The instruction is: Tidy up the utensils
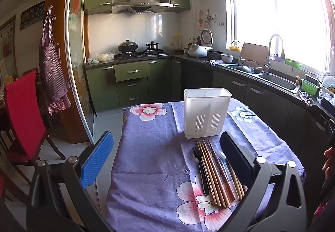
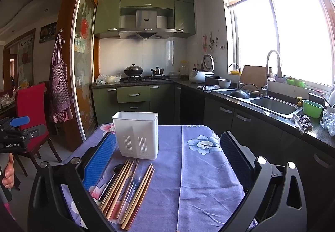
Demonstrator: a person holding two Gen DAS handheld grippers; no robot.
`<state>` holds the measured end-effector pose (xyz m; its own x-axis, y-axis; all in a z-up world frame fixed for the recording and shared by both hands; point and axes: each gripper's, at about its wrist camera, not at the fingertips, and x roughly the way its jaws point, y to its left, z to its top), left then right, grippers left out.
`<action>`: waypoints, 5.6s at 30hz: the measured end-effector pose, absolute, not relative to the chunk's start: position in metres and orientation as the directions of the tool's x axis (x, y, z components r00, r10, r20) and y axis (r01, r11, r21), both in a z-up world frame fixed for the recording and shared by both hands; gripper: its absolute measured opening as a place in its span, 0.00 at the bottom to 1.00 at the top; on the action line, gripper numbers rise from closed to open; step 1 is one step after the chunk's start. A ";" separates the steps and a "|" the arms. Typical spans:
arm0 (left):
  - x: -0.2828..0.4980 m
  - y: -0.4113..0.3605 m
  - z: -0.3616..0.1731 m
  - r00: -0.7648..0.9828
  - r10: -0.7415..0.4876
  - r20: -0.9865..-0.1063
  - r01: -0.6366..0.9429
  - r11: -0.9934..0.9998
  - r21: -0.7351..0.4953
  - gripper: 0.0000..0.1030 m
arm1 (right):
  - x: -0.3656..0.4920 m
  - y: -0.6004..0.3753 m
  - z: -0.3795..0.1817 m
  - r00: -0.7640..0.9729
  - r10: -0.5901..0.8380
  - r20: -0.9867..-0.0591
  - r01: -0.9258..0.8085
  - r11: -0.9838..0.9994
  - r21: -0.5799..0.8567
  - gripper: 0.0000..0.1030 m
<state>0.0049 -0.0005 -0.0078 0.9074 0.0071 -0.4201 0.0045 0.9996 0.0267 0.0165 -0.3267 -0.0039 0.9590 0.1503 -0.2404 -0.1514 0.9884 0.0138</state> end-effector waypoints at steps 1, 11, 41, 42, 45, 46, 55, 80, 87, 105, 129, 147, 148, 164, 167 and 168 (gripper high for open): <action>0.005 -0.001 -0.008 0.907 0.007 -0.420 0.005 1.000 0.027 0.95 | 0.017 -0.327 -0.004 0.959 0.150 -0.241 -0.151 0.988 0.014 0.96; 0.005 0.001 -0.010 0.906 0.003 -0.423 0.007 1.000 0.022 0.95 | 0.017 -0.328 -0.004 0.960 0.144 -0.241 -0.145 0.989 0.015 0.96; 0.007 -0.001 -0.015 0.898 -0.006 -0.440 0.015 1.000 0.018 0.95 | 0.018 -0.329 -0.007 0.961 0.126 -0.245 -0.126 0.992 0.015 0.96; 0.007 -0.001 -0.015 0.897 -0.006 -0.441 0.015 1.000 0.018 0.95 | 0.019 -0.329 -0.007 0.961 0.125 -0.245 -0.126 0.992 0.014 0.96; 0.007 -0.001 -0.014 0.897 -0.007 -0.441 0.016 1.000 0.017 0.95 | 0.019 -0.329 -0.007 0.961 0.126 -0.245 -0.126 0.992 0.014 0.96; 0.007 -0.001 -0.014 0.897 -0.006 -0.441 0.016 1.000 0.017 0.95 | 0.019 -0.329 -0.007 0.961 0.125 -0.245 -0.125 0.992 0.014 0.96; 0.009 -0.002 -0.014 0.895 -0.012 -0.446 0.021 1.000 0.013 0.95 | 0.019 -0.329 -0.008 0.961 0.123 -0.247 -0.123 0.992 0.014 0.96; 0.045 -0.003 -0.025 0.811 -0.085 -0.579 0.058 0.996 -0.064 0.95 | 0.044 -0.336 -0.018 0.918 0.178 -0.353 -0.167 0.984 0.062 0.96; 0.121 -0.025 -0.076 0.562 -0.190 -0.805 0.081 0.981 -0.176 0.94 | 0.100 -0.352 -0.048 0.789 0.273 -0.550 -0.207 0.962 0.181 0.96; 0.219 -0.048 -0.169 0.236 -0.265 -0.935 0.002 0.962 -0.272 0.31 | 0.132 -0.350 -0.083 0.731 0.281 -0.622 -0.211 0.960 0.186 0.96; 0.237 -0.034 -0.167 0.274 -0.234 -0.933 0.049 0.972 -0.230 0.08 | 0.164 -0.307 -0.093 0.590 0.394 -0.705 -0.318 0.916 0.245 0.96; 0.217 -0.005 -0.142 0.344 -0.265 -0.901 0.088 0.964 -0.250 0.08 | 0.244 -0.213 -0.177 0.212 0.255 -0.943 -0.326 0.929 0.178 0.25; 0.217 -0.004 -0.142 0.344 -0.269 -0.900 0.090 0.963 -0.253 0.08 | 0.245 -0.211 -0.181 0.208 0.243 -0.947 -0.325 0.931 0.167 0.23; 0.214 -0.003 -0.139 0.362 -0.273 -0.891 0.106 0.962 -0.252 0.08 | 0.238 -0.182 -0.188 0.228 0.146 -0.963 -0.354 0.933 0.058 0.11; 0.214 -0.003 -0.138 0.367 -0.270 -0.890 0.108 0.963 -0.248 0.08 | 0.240 -0.177 -0.190 0.241 0.130 -0.962 -0.352 0.935 0.038 0.11; 0.214 -0.004 -0.138 0.369 -0.270 -0.890 0.108 0.963 -0.247 0.08 | 0.241 -0.176 -0.191 0.252 0.121 -0.960 -0.352 0.936 0.026 0.13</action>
